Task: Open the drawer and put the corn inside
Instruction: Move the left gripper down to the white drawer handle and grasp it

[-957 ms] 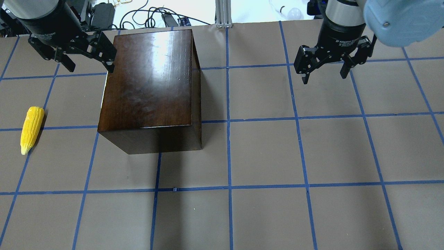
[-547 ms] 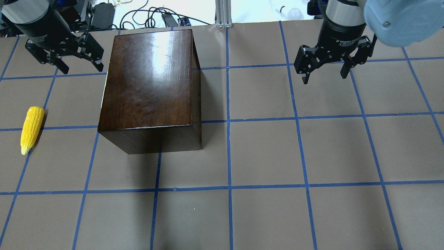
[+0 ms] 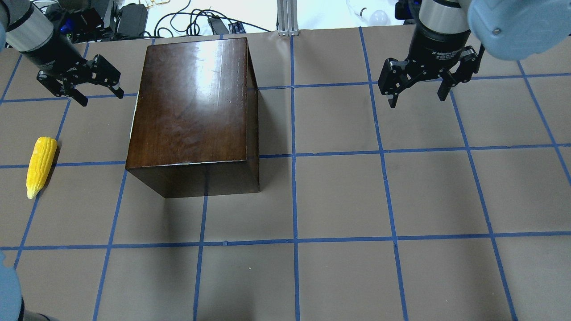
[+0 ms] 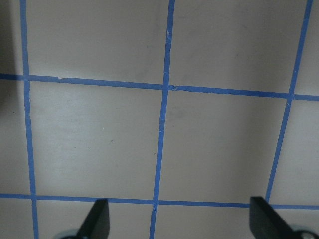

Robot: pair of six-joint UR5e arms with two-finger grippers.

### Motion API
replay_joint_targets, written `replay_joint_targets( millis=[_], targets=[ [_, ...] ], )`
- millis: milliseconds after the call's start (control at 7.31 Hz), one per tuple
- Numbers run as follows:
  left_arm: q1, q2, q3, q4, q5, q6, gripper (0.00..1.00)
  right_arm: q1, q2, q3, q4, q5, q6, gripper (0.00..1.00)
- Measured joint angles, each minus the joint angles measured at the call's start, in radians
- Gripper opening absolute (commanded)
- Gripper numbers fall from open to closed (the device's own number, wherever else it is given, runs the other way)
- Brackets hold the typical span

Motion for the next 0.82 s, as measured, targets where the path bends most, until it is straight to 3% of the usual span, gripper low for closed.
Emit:
replay_joint_targets(
  millis=[821],
  targets=[
    [0.020, -0.103, -0.022, 0.061, -0.051, 0.109, 1.00, 0.000, 0.000, 0.000, 0.000, 0.000, 0.000, 1.00]
  ],
)
